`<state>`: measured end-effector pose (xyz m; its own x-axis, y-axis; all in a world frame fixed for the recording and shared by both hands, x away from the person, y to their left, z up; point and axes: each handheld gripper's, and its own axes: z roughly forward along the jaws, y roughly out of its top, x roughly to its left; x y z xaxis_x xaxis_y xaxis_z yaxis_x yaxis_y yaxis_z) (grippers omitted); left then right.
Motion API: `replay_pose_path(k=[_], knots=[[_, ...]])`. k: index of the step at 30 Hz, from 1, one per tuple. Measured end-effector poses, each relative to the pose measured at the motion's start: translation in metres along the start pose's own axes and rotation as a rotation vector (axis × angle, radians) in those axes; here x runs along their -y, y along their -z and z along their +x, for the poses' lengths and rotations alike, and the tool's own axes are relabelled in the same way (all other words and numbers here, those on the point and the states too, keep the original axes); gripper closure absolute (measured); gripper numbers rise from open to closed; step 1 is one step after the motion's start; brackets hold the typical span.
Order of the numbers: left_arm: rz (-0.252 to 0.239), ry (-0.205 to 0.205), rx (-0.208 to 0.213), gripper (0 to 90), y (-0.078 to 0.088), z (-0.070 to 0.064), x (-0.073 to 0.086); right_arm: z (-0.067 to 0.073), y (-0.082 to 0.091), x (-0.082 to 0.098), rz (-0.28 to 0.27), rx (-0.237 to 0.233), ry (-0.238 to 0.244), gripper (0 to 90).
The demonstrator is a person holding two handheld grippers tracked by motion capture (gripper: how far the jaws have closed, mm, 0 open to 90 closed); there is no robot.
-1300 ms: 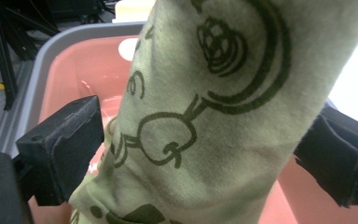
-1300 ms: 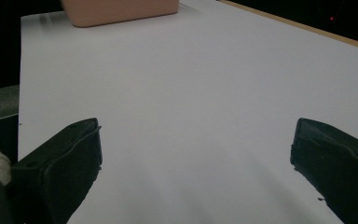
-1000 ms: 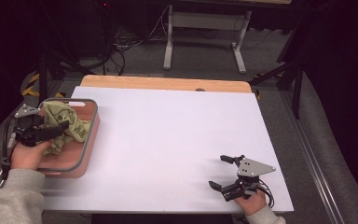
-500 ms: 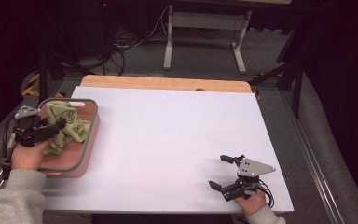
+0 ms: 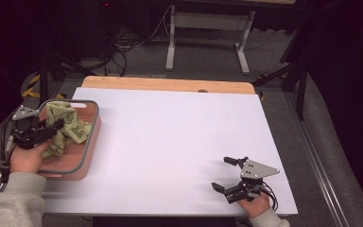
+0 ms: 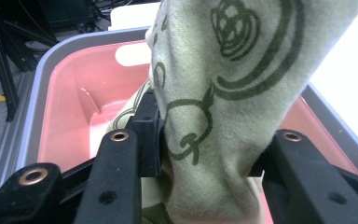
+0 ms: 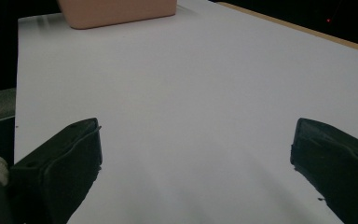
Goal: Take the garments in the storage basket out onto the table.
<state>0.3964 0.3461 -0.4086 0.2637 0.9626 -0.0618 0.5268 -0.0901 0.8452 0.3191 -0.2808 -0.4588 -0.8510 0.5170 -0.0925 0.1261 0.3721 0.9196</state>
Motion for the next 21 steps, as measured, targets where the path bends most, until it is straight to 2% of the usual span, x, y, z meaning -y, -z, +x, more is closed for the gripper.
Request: replay_pose_path(k=[12, 21], knots=[[-0.033, -0.019, -0.010, 60.8, 0.012, -0.006, -0.011, 0.000, 0.000, 0.000, -0.005, -0.002, -0.004, 2.5], [-0.075, -0.036, -0.013, 60.9, 0.028, -0.013, -0.024, 0.000, 0.000, 0.000, -0.004, -0.005, -0.003, 2.5]])
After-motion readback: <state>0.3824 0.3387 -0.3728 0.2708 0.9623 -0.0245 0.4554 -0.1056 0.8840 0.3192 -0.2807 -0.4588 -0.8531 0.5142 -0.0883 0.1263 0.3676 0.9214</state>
